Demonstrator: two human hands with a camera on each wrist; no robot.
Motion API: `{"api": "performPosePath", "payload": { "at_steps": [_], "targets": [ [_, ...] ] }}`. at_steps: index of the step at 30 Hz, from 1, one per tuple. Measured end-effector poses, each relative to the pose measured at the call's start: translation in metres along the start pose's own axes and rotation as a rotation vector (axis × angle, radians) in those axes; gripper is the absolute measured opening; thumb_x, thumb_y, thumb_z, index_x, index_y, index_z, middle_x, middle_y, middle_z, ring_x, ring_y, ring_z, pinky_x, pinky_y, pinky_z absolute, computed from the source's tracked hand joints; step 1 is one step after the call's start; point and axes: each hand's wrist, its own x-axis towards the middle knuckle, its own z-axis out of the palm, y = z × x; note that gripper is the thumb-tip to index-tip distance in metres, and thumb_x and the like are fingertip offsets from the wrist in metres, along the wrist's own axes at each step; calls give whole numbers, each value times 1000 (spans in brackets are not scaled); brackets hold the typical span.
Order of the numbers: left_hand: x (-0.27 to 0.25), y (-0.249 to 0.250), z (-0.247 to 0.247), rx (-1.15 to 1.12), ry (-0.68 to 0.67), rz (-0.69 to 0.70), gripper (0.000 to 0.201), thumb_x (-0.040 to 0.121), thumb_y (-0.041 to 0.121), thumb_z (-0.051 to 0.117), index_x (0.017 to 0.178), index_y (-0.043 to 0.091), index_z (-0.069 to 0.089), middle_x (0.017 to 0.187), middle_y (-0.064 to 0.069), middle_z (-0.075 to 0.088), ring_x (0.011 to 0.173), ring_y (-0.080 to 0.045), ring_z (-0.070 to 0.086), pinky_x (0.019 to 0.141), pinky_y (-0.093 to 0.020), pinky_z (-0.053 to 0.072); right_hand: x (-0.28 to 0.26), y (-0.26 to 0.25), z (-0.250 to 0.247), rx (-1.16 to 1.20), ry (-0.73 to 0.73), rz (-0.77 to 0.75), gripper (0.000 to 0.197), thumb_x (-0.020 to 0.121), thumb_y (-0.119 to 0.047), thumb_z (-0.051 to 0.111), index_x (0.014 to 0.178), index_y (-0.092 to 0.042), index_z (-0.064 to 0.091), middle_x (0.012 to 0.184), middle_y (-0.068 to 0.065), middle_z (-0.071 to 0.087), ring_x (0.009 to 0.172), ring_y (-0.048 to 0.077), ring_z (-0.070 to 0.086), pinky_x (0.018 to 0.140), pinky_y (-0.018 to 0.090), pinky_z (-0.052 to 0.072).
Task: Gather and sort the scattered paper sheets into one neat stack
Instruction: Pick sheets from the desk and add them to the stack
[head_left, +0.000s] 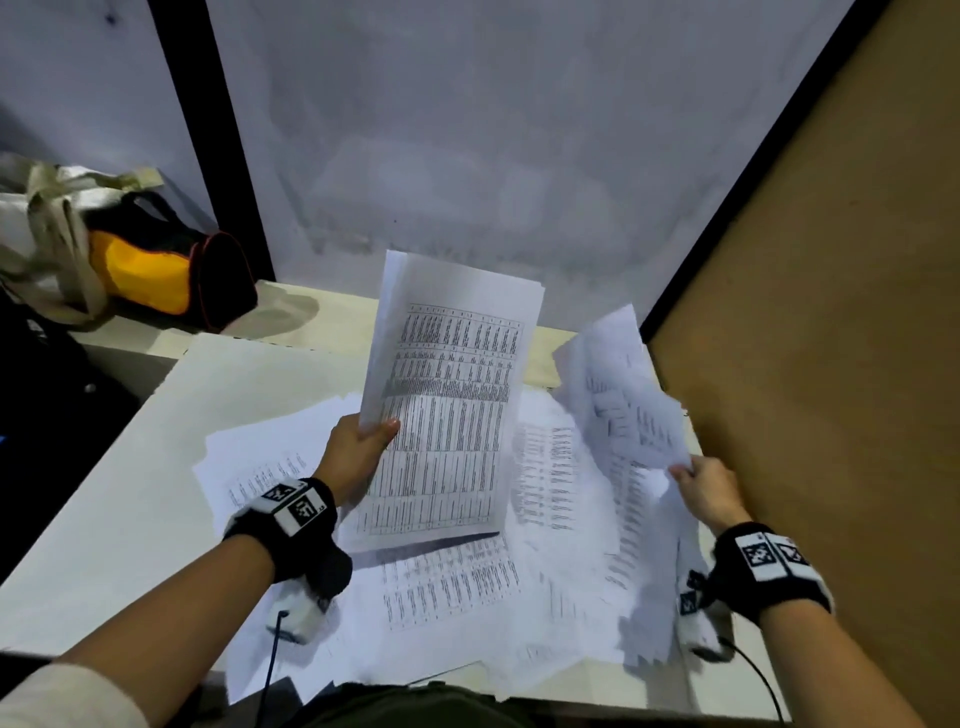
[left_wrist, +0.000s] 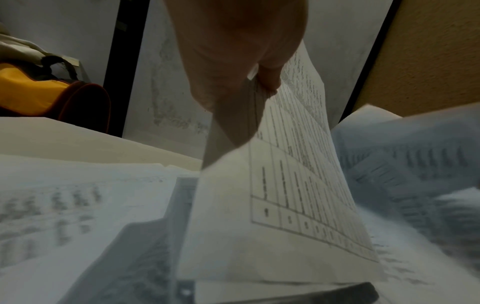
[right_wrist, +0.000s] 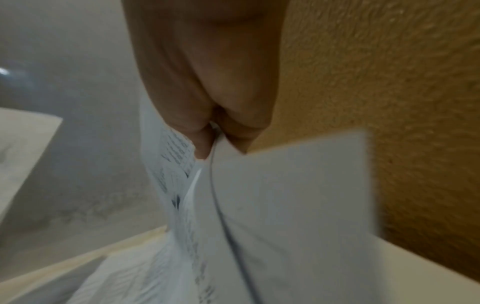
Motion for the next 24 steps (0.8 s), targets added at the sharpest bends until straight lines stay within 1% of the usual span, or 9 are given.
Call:
{"api": "performPosePath", "payload": {
  "at_steps": [4,6,7,9,13,16,18,22,24],
  "targets": [
    [-5,4,3,12,-8,33,32,93,21,53,65,11,43,58,-5,35,51,-16,33,42,-17,30,-6,10,28,41,29,110,27,94,-11,50,102,12,61,107,30,62,102,42,57,76,34,39],
    [-6,4,5,25,-14,38,34,93,21,53,63,13,41,56,-2,33,49,-14,31,41,-17,30,-10,8,37,3,-34,82,25,93,-12,51,97,11,61,104,27,62,105,41,56,79,34,39],
    [-7,4,5,27,-14,35,33,93,21,53,63,13,41,56,-2,33,49,-14,31,43,-20,30,-9,6,38,17,-8,70,26,93,-12,51,100,12,61,107,29,62,107,41,56,82,35,40],
    [-9,3,5,26,-8,31,32,93,22,53,63,13,42,56,-1,34,49,-14,31,46,-23,30,-8,1,26,41,86,94,30,94,-10,48,106,15,59,114,33,59,109,44,54,87,39,41],
    [-8,-4,2,37,-14,9,31,92,23,53,66,12,43,56,-2,34,48,-15,31,46,-24,30,5,4,-11,25,185,108,30,95,-12,46,107,12,61,112,35,59,104,45,55,81,38,42],
    [-6,-8,2,17,-2,-19,33,92,23,53,64,12,40,53,-2,30,44,-14,28,38,-21,27,9,-1,-25,-16,191,37,28,95,-12,47,106,10,61,109,33,62,102,42,57,83,37,43],
    [-4,-10,5,-7,-4,-39,33,92,23,54,64,12,40,52,-2,30,43,-14,28,38,-20,27,7,-9,-33,-23,221,-1,27,95,-10,46,104,10,61,107,31,63,101,41,57,83,38,43],
    [-1,-6,10,-4,-22,-37,34,92,24,54,64,12,39,52,-1,28,43,-14,27,41,-21,26,4,-33,-68,-12,256,-133,22,94,-9,50,98,9,63,99,25,65,86,27,54,74,30,35],
    [1,-2,12,4,-29,-21,34,92,24,54,63,12,39,52,-1,28,43,-14,27,41,-20,26,-2,-47,-100,39,246,-227,18,92,-8,53,94,6,65,86,13,69,79,16,53,69,25,36]
  ]
}}
